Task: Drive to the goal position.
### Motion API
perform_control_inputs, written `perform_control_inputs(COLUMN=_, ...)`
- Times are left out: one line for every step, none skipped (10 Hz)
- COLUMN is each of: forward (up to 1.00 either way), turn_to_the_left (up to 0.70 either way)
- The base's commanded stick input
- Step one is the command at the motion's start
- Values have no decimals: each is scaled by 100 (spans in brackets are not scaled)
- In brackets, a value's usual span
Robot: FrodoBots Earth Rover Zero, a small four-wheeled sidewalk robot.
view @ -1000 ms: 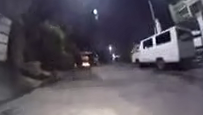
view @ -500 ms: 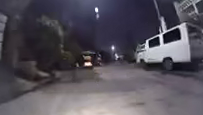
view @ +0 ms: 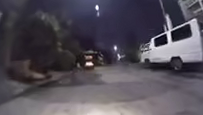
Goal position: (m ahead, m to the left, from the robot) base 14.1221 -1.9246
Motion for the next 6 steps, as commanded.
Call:
perform_control_inputs(forward=85, turn_to_the_left=3)
perform_control_inputs(forward=85, turn_to_the_left=3)
perform_control_inputs(forward=85, turn_to_the_left=3)
perform_control_inputs(forward=85, turn_to_the_left=3)
perform_control_inputs(forward=85, turn_to_the_left=3)
perform_control_inputs(forward=85, turn_to_the_left=3)
